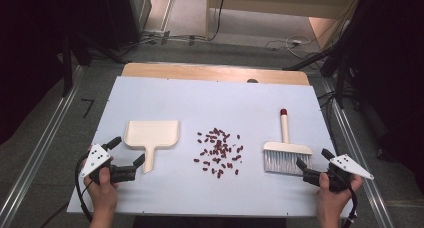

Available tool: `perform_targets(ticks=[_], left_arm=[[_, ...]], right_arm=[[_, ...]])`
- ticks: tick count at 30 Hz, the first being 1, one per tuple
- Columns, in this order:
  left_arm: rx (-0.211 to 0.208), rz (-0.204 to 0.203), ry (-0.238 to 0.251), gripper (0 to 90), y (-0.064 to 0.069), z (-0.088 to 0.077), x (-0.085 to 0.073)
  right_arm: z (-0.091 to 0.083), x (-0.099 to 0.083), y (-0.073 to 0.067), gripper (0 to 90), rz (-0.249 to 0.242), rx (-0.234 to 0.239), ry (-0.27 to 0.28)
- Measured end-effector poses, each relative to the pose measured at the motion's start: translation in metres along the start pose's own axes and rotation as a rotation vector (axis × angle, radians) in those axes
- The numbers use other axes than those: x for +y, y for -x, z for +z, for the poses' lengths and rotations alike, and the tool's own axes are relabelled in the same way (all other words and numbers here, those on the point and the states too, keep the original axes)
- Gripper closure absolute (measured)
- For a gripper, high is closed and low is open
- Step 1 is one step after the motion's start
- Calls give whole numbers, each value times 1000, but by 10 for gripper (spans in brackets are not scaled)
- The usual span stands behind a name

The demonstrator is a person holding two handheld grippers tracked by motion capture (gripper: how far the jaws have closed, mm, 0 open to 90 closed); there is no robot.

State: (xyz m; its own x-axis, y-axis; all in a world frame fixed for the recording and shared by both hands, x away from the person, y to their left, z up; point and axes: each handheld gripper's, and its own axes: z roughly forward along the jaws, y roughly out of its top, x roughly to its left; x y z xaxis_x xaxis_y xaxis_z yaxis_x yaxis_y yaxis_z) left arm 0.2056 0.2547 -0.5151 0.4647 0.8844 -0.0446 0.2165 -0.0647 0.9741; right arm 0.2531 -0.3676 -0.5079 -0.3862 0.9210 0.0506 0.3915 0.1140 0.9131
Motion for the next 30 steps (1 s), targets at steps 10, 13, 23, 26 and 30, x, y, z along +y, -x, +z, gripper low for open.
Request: perform_targets(ticks=[10, 13, 23, 26, 30], left_arm=[[-28, 8, -9, 6, 0, 0, 0], [-32, 13, -19, 6, 1, 2, 0], [-29, 40, -20, 16, 5, 2, 0], [-31, 41, -20, 16, 5, 2, 0], [-34, 42, -30, 16, 5, 2, 0]], right_arm=[[-3, 25, -6, 0, -18, -18, -16], [0, 35, -8, 0, -14, -7, -33], [21, 68, -10, 0, -19, 40, -113], [29, 77, -8, 0, -14, 40, -135], [39, 86, -5, 0, -15, 35, -162]])
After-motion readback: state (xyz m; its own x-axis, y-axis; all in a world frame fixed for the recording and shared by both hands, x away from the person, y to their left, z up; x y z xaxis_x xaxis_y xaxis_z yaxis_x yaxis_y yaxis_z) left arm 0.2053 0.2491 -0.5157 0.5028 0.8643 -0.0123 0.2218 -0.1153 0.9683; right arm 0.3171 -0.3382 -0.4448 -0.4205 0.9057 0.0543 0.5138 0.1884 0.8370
